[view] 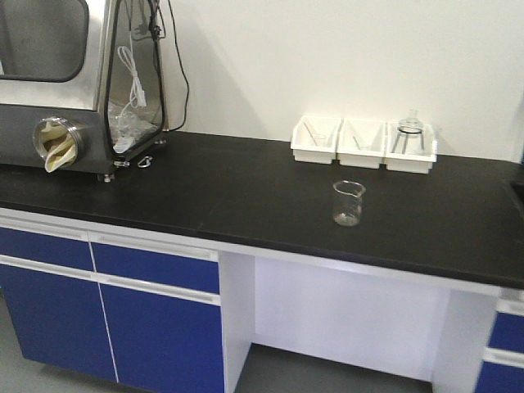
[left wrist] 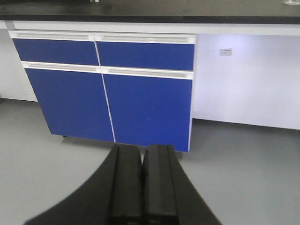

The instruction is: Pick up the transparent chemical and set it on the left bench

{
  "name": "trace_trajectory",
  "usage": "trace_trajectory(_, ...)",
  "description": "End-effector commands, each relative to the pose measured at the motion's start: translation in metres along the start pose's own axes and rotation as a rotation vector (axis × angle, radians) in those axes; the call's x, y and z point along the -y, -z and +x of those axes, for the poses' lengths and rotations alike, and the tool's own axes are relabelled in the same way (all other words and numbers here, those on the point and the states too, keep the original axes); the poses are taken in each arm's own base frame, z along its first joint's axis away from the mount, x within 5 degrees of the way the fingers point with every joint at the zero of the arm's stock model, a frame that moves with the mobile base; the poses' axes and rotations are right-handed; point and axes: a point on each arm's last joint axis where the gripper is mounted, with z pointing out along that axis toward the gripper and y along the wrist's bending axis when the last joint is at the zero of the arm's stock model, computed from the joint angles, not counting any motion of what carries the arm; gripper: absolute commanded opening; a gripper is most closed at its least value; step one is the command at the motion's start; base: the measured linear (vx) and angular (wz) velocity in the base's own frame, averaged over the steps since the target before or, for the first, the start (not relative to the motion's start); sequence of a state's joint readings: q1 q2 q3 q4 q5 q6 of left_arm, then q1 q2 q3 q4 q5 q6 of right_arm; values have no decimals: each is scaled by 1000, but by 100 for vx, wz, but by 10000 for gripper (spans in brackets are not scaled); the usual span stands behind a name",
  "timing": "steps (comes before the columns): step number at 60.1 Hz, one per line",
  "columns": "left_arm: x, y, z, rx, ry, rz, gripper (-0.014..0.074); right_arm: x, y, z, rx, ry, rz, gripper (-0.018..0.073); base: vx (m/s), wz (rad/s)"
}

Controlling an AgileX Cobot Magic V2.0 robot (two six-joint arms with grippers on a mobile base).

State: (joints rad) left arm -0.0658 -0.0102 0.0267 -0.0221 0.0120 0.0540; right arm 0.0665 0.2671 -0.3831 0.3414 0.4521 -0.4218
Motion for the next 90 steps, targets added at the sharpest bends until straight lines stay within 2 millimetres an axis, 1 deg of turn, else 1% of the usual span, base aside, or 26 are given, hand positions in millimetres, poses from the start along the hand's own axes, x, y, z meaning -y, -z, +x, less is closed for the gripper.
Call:
trace_trajectory(1,0,1,-3,81,9,-2,-3,3,2,-13,85,-1,27,-1,46,18)
trace_trajectory(20,0,1,-3,81,9,-2,-3,3,2,-13,85,-1,27,-1,49,14)
trace_trajectory(34,0,1,-3,81,9,-2,-3,3,2,-13,85,-1,27,-1,51,-5)
trace_trajectory(63,0,1,-3,81,9,-2,-3,3,2,-13,85,-1,27,-1,43,-31)
trace_trajectory(90,0,1,-3,81,9,-2,-3,3,2,-13,85,-1,27,-1,27,-26)
